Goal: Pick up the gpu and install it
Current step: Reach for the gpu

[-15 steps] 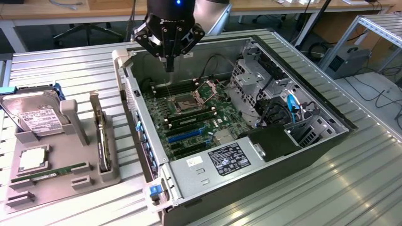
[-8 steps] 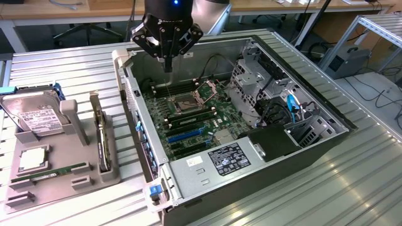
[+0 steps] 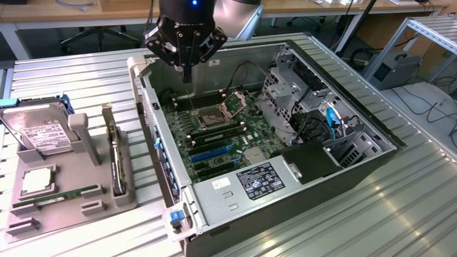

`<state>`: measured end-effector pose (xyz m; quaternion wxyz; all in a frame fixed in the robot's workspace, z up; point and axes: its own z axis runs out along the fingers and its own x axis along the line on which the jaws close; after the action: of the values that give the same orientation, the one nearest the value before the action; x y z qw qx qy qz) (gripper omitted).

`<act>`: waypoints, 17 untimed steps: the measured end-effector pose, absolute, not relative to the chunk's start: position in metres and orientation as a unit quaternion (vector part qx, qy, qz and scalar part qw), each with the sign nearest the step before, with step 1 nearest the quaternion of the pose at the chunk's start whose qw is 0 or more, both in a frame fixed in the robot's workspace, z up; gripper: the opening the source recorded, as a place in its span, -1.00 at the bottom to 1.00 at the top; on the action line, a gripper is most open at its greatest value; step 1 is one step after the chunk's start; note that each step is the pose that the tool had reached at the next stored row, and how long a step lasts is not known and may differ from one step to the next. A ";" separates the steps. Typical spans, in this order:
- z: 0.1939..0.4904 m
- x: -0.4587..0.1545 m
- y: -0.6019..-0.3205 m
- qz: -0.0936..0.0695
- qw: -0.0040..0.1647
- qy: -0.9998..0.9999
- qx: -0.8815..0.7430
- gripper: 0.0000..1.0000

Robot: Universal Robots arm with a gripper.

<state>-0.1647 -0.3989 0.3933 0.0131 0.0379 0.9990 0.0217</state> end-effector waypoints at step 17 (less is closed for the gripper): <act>0.393 -0.181 -0.399 0.022 0.013 0.999 0.038 -0.79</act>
<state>-0.1813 -0.3989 0.3932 0.0131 0.0379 0.9990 0.0217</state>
